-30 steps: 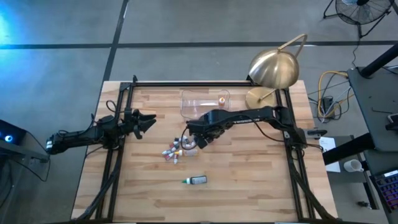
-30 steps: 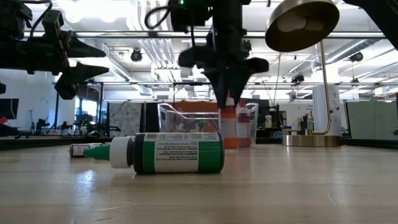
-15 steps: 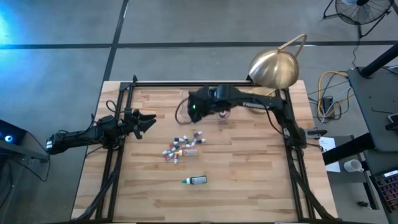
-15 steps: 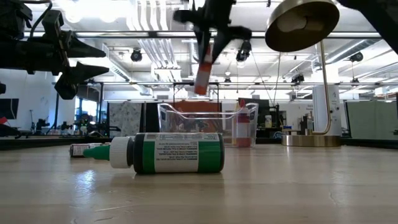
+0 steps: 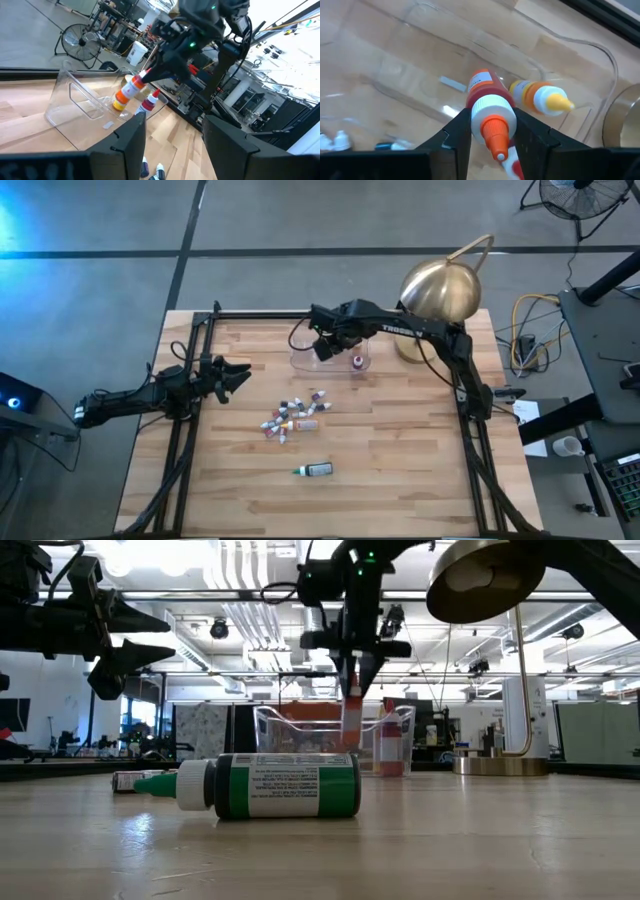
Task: Pick & Place food coloring
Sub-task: Put the big orange food coloring bottle into the transparent bin, then move the big green food coloring bottle to the middle left of the table
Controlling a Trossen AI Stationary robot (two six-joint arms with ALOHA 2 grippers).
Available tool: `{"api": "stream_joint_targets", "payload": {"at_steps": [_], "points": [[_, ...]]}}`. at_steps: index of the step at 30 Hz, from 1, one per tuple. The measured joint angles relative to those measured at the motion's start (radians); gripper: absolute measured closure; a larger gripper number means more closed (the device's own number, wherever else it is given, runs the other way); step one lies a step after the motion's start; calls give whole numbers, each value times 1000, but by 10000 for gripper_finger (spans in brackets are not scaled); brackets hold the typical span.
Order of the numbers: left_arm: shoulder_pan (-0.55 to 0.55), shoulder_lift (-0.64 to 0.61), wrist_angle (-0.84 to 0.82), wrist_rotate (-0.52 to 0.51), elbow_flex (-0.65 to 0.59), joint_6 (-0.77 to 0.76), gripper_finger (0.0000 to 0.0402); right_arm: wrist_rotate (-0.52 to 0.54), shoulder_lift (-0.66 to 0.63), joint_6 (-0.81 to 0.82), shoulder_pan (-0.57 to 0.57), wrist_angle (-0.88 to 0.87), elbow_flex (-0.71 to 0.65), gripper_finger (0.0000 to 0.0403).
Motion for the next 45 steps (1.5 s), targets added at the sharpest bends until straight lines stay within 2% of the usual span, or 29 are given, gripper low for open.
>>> {"api": "stream_joint_targets", "payload": {"at_steps": [6,13,19,23,32,34,36,41,45], "points": [[0,0,0,0,0,0,234,-28,1,-17,-22,69,-64,284],[0,0,0,0,0,0,234,-154,1,-1,-36,83,-145,283],[0,0,0,0,0,0,234,-157,-2,13,-31,85,-177,279],[0,0,0,0,0,0,234,-145,-1,12,-30,82,-158,257],[0,0,0,0,0,0,234,-65,-7,-38,-13,79,-33,180],[0,0,0,0,0,0,234,-71,-10,-127,7,82,16,164],[0,0,0,0,0,0,234,-100,-10,-287,49,87,61,150],[0,0,0,0,0,0,234,-192,-9,-716,232,131,110,139],[0,0,0,0,0,0,234,-154,0,-894,360,197,80,145]]}}
